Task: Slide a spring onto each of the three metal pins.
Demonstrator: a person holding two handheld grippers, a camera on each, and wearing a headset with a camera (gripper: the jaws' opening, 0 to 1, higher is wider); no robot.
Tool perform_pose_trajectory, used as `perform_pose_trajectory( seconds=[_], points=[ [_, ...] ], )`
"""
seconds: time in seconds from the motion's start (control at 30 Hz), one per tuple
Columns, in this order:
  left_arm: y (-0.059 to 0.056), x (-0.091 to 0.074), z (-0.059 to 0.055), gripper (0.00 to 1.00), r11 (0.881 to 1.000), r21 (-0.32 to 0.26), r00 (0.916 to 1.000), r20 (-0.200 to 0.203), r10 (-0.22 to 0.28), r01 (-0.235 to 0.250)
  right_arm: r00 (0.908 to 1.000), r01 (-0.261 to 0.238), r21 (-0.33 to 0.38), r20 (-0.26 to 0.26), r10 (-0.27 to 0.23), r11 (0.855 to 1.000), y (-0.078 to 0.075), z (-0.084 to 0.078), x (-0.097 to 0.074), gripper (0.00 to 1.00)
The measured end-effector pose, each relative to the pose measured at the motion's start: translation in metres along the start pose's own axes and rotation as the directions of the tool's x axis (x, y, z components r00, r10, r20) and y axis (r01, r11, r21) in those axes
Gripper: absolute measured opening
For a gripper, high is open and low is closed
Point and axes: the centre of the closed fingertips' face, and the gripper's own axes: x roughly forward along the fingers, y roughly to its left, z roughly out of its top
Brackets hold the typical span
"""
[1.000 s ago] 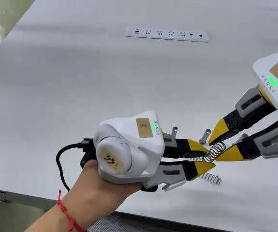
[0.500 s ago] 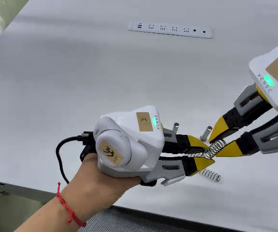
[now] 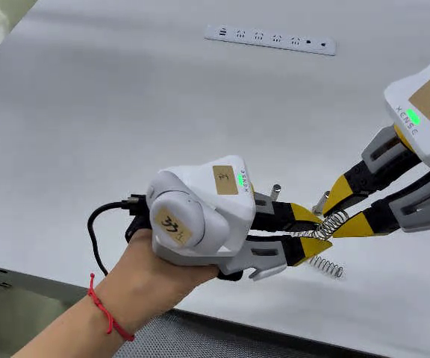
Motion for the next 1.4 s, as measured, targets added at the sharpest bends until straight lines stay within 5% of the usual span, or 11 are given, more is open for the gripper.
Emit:
perform_pose_trajectory(
  seconds=[0.27, 0.6, 0.9, 1.4],
  points=[
    [0.004, -0.004, 0.0, 0.17, 0.999, -0.026, 0.9997, 0.014, 0.018, -0.018, 1.0, 0.001, 0.006, 0.005, -0.001, 1.0, -0.005, 0.001, 0.001, 0.12],
    [0.026, -0.031, -0.013, 0.24, 0.992, -0.059, 0.9936, 0.001, 0.113, -0.113, 0.9994, 0.029, 0.033, 0.017, -0.03, 0.999, -0.02, 0.001, -0.009, 0.12],
    [0.04, -0.048, -0.032, 0.38, 0.984, -0.03, 0.9828, -0.055, 0.176, -0.178, 0.9945, 0.104, 0.048, -0.01, -0.104, 0.993, -0.052, -0.003, -0.01, 0.12],
    [0.054, -0.061, -0.044, 0.66, 0.971, -0.051, 0.9717, -0.059, 0.229, -0.232, 0.9862, 0.151, 0.087, -0.081, -0.144, 0.985, -0.098, -0.02, 0.018, 0.12]
  ],
)
